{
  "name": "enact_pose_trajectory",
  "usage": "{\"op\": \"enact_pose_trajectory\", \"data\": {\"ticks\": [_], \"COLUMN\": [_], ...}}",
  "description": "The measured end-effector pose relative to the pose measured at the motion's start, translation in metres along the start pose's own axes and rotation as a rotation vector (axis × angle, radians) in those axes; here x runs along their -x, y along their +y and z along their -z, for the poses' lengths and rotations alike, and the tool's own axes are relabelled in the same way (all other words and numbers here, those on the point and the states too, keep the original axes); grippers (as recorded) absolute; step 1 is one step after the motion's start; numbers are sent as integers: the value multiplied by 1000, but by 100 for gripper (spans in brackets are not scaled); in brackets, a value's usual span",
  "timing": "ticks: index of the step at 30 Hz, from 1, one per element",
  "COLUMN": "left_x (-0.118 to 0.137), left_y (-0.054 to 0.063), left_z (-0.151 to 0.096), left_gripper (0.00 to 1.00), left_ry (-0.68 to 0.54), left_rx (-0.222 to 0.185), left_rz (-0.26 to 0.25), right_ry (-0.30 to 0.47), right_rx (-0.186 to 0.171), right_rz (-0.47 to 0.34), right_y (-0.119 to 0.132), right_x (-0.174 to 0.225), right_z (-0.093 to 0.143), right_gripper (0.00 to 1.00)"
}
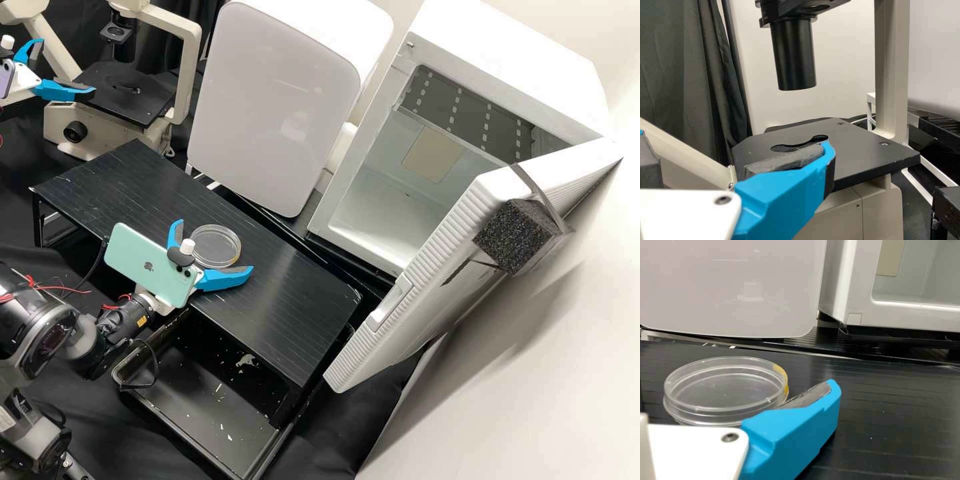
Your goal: Place the petri dish in the incubator
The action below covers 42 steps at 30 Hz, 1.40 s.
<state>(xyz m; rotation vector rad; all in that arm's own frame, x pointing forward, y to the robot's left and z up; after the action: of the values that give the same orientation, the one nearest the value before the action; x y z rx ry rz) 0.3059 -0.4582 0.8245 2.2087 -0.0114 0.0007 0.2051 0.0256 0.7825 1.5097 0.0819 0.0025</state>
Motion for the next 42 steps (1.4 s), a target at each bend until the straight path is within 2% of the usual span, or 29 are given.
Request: {"op": "enact_pose_trajectory", "data": {"ticks": [5, 6, 20, 31, 42], "left_x": [0, 0, 0, 0, 0], "left_y": [0, 0, 0, 0, 0], "left_z": [0, 0, 0, 0, 0], "left_gripper": [100, 100, 100, 100, 100], "left_ry": [0, 0, 0, 0, 0], "left_rx": [0, 0, 0, 0, 0], "left_rz": [0, 0, 0, 0, 0], "right_ry": [7, 5, 1, 8, 6], "right_rx": [0, 1, 2, -27, -30], "right_rz": [-8, -6, -3, 6, 17], "right_y": [1, 1, 1, 0, 0], "right_x": [-3, -3, -6, -8, -8], "right_z": [1, 0, -2, -3, -5], "right_gripper": [100, 0, 0, 0, 0]}}
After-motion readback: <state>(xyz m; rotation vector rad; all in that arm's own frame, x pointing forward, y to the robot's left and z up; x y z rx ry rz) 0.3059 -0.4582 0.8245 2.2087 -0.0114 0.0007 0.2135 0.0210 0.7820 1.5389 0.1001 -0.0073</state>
